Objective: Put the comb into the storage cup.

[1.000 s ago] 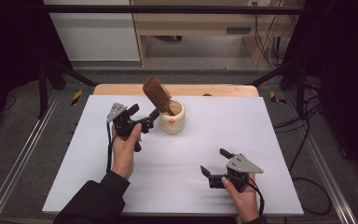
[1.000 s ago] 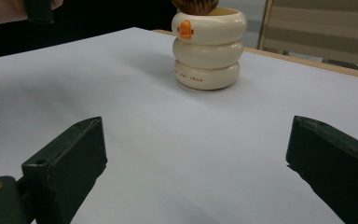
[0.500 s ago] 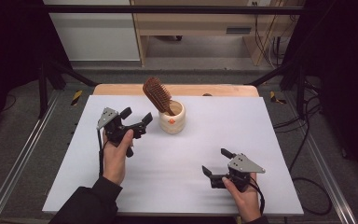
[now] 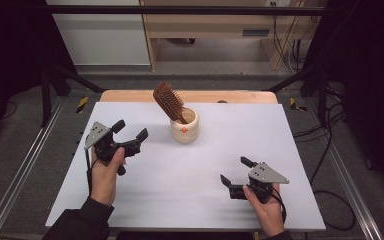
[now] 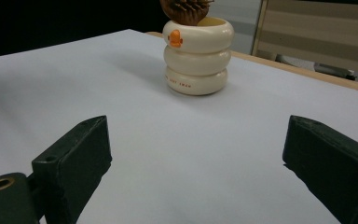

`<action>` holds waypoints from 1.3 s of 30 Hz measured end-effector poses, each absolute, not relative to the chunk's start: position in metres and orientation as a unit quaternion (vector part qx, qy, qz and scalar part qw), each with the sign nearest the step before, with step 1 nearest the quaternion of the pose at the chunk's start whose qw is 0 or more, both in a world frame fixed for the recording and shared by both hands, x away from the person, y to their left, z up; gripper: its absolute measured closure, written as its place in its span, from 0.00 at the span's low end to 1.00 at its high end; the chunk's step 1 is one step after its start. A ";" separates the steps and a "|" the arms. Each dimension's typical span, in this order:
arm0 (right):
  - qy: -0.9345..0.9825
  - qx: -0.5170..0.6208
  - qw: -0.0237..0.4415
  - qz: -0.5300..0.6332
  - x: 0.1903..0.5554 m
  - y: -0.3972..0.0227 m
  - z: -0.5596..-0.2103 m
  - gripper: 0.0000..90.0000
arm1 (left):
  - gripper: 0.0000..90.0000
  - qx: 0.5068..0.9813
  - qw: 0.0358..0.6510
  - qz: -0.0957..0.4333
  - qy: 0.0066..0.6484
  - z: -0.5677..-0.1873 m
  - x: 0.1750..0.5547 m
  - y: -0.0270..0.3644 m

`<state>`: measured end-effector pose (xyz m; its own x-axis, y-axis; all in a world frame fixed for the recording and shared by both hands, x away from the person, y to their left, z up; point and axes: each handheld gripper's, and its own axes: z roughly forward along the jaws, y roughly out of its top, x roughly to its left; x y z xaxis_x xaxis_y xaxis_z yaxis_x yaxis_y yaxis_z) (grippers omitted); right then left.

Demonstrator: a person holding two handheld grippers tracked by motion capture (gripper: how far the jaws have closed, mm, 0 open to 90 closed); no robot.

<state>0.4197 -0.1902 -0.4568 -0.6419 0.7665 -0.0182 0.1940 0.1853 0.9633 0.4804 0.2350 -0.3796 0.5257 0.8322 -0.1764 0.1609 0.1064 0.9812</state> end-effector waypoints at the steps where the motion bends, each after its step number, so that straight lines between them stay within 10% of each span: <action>1: 0.724 0.329 0.265 0.545 0.419 -0.190 -0.456 0.09 | 0.03 0.614 0.622 0.275 0.402 -0.379 0.478 0.238; 39: 0.698 0.350 0.322 0.536 0.410 -0.243 -0.451 0.06 | 0.02 0.626 0.601 0.327 0.375 -0.384 0.430 0.318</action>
